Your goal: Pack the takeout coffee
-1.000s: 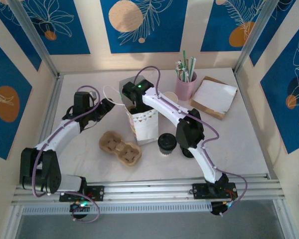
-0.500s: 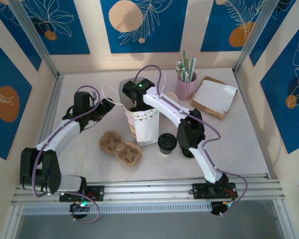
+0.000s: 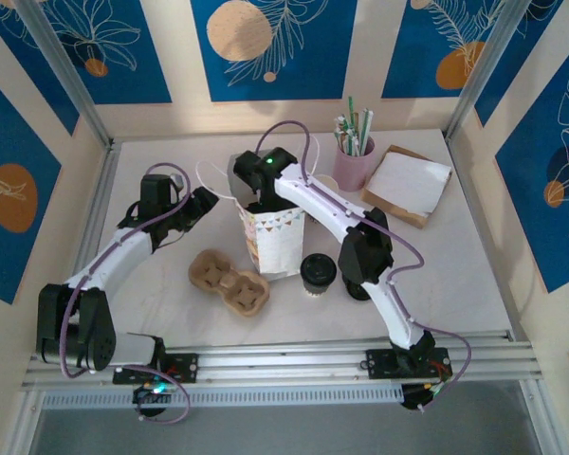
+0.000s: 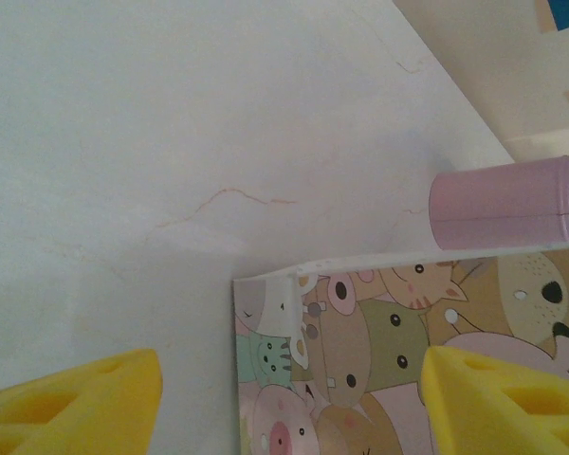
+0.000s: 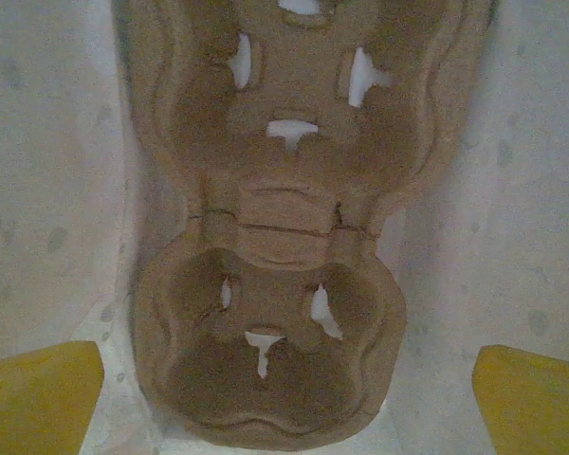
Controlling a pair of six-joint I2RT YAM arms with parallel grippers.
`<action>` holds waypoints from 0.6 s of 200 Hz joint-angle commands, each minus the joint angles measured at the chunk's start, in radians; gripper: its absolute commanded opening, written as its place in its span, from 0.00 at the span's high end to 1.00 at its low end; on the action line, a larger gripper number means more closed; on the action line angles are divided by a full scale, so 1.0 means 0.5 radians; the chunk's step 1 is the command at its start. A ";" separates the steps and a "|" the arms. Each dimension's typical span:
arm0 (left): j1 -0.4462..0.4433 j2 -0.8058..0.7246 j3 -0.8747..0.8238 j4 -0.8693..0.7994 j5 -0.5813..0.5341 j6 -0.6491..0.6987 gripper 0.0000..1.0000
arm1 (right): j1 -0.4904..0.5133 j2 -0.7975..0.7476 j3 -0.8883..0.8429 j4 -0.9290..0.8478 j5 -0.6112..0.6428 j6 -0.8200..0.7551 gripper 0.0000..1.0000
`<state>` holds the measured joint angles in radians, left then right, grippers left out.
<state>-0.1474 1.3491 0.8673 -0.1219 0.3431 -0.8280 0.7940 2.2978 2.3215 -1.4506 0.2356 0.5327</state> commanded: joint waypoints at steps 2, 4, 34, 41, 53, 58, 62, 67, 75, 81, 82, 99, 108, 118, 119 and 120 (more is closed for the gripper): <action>-0.025 -0.044 0.077 -0.047 -0.020 0.058 0.28 | 0.027 -0.142 0.046 -0.023 -0.039 0.013 0.00; -0.024 -0.044 0.078 -0.050 -0.022 0.060 0.27 | 0.028 -0.145 0.045 -0.020 -0.039 0.009 0.00; -0.024 -0.054 0.091 -0.063 -0.024 0.064 0.28 | 0.036 -0.165 0.031 0.017 -0.033 0.005 0.00; -0.024 -0.059 0.089 -0.068 -0.025 0.064 0.28 | 0.035 -0.165 0.032 0.017 -0.033 0.002 0.00; -0.024 -0.063 0.094 -0.078 -0.028 0.068 0.27 | 0.041 -0.173 0.030 0.033 -0.024 -0.004 0.00; -0.026 -0.065 0.097 -0.083 -0.029 0.068 0.27 | 0.044 -0.177 0.028 0.041 -0.020 -0.007 0.00; -0.027 -0.067 0.099 -0.084 -0.030 0.070 0.27 | 0.046 -0.180 0.029 0.045 -0.019 -0.007 0.00; -0.024 -0.072 0.100 -0.088 -0.035 0.072 0.28 | 0.047 -0.181 0.034 0.047 -0.015 -0.007 0.00; -0.027 -0.078 0.099 -0.094 -0.036 0.073 0.28 | 0.050 -0.181 0.047 0.042 -0.008 -0.007 0.00; -0.026 -0.078 0.100 -0.095 -0.036 0.074 0.27 | 0.051 -0.187 0.052 0.039 -0.003 -0.007 0.00; -0.026 -0.078 0.100 -0.096 -0.038 0.074 0.27 | 0.052 -0.188 0.053 0.039 -0.001 -0.007 0.00; -0.030 -0.083 0.112 -0.107 -0.034 0.074 0.27 | 0.058 -0.208 0.069 0.033 0.013 -0.004 0.00; -0.029 -0.091 0.118 -0.123 -0.033 0.079 0.28 | 0.058 -0.228 0.070 0.033 0.019 -0.004 0.01; -0.028 -0.107 0.120 -0.134 -0.039 0.084 0.27 | 0.059 -0.249 0.069 0.038 0.027 -0.002 0.01; -0.027 -0.108 0.121 -0.134 -0.042 0.084 0.27 | 0.059 -0.252 0.069 0.038 0.026 -0.003 0.01; -0.027 -0.111 0.121 -0.135 -0.042 0.085 0.27 | 0.059 -0.253 0.069 0.037 0.029 -0.004 0.01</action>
<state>-0.1493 1.3308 0.8928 -0.1593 0.3382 -0.8089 0.8139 2.2475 2.3222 -1.4261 0.2405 0.5323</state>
